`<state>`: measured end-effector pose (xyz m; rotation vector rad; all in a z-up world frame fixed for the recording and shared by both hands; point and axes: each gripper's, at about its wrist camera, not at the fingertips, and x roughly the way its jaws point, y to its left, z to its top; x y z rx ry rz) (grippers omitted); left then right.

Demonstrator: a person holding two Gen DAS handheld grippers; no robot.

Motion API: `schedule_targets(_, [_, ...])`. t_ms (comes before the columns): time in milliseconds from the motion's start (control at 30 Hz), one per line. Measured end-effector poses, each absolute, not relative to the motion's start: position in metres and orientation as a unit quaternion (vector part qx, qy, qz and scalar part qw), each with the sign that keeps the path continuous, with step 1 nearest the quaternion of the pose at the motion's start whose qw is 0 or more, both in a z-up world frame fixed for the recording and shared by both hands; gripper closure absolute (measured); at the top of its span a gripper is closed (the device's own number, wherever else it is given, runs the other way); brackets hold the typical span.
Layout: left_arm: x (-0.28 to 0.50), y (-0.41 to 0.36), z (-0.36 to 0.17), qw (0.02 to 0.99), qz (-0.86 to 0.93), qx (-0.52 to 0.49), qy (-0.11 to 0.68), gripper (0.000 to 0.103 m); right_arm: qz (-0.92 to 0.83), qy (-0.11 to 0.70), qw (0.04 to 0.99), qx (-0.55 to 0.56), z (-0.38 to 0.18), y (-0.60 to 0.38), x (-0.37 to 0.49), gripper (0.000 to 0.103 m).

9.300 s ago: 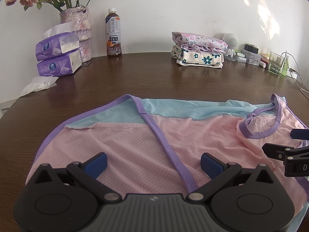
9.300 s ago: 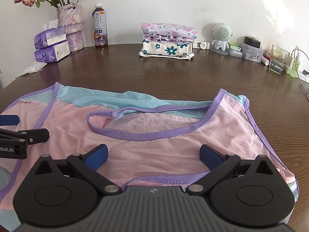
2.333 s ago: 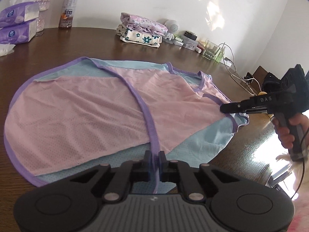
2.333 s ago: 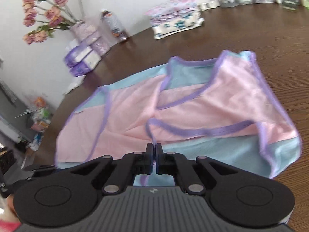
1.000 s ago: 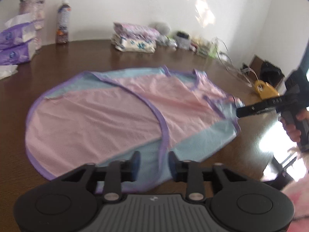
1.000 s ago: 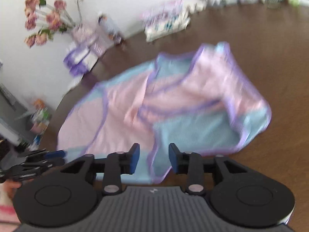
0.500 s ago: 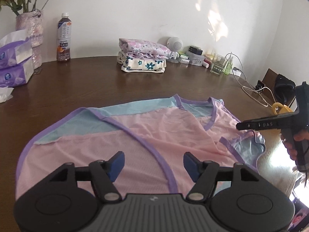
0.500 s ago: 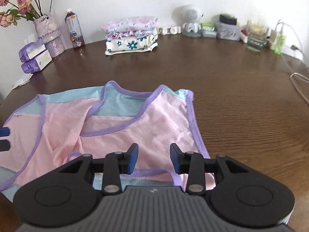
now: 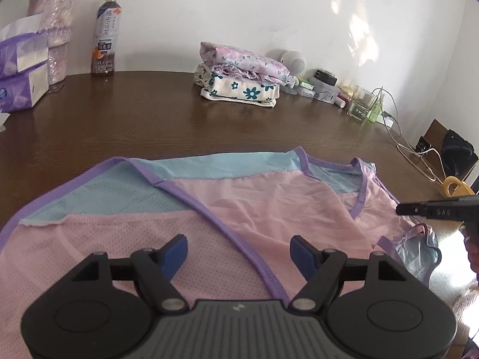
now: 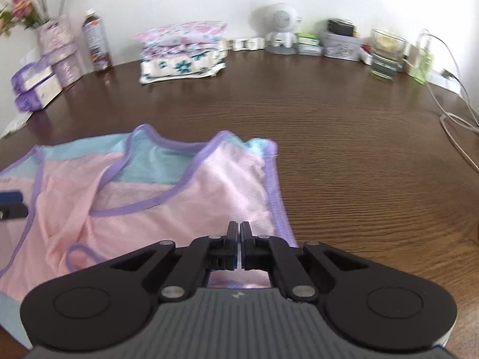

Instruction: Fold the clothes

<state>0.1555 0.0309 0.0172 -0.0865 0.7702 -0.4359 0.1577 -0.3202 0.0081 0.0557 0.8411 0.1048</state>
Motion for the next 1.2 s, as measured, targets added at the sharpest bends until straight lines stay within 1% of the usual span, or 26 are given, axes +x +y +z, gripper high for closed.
schedule_targets(100, [0.152,0.032,0.016,0.905,-0.219,-0.033,0.363,0.028,0.066,0.401,0.911,0.066,0.013,-0.328,0.162,0.092])
schedule_targets(133, [0.150,0.032,0.015,0.906,-0.219,-0.031,0.360,0.027,0.075,0.397,0.912,0.071,0.015,-0.326,0.164,0.082])
schedule_targets(167, [0.149,0.033,0.015,0.908,-0.219,-0.029,0.357,0.027,0.081,0.394,0.913,0.063,0.016,-0.320,0.167,0.070])
schedule_targets(200, [0.147,0.033,0.014,0.909,-0.219,-0.029,0.354,0.027,0.085,0.390,0.915,0.052,0.017,-0.313,0.170,0.065])
schedule_targets(233, [0.146,0.035,0.014,0.909,-0.220,-0.031,0.352,0.027,0.090,0.387,0.917,0.042,0.018,-0.306,0.173,0.063])
schedule_targets(333, [0.146,0.041,0.014,0.912,-0.210,-0.041,0.350,0.026,0.095,0.396,0.913,0.012,0.012,-0.285,0.185,0.063])
schedule_targets(467, [0.145,0.049,0.013,0.916,-0.200,-0.037,0.346,0.026,0.083,0.410,0.908,-0.017,0.003,-0.274,0.192,0.069])
schedule_targets(533, [0.144,0.050,0.013,0.916,-0.204,-0.030,0.344,0.026,0.074,0.408,0.910,-0.020,0.002,-0.277,0.192,0.069])
schedule_targets(633, [0.141,0.050,0.012,0.917,-0.206,-0.017,0.341,0.026,0.063,0.404,0.913,-0.015,0.000,-0.286,0.192,0.072])
schedule_targets(800, [0.138,0.052,0.011,0.919,-0.201,-0.006,0.339,0.026,0.066,0.401,0.914,-0.015,0.000,-0.289,0.190,0.071])
schedule_targets(867, [0.140,0.061,0.016,0.921,-0.198,-0.024,0.336,0.026,0.073,0.402,0.913,-0.002,0.004,-0.290,0.190,0.071])
schedule_targets(1000, [0.153,0.084,0.033,0.929,-0.182,-0.036,0.320,0.026,0.076,0.375,0.924,0.006,0.019,-0.289,0.191,0.070])
schedule_targets(1067, [0.168,0.093,0.034,0.931,-0.156,-0.023,0.329,0.029,0.073,0.373,0.925,-0.005,0.021,-0.287,0.200,0.070])
schedule_targets(1133, [0.182,0.101,0.031,0.928,-0.145,-0.024,0.341,0.039,0.074,0.379,0.923,-0.003,0.016,-0.285,0.210,0.070])
schedule_targets(1167, [0.189,0.105,0.028,0.925,-0.146,-0.032,0.349,0.041,0.075,0.382,0.921,-0.001,0.013,-0.284,0.216,0.070])
schedule_targets(1200, [0.194,0.107,0.025,0.921,-0.150,-0.039,0.356,0.047,0.076,0.386,0.919,0.001,0.011,-0.283,0.221,0.070])
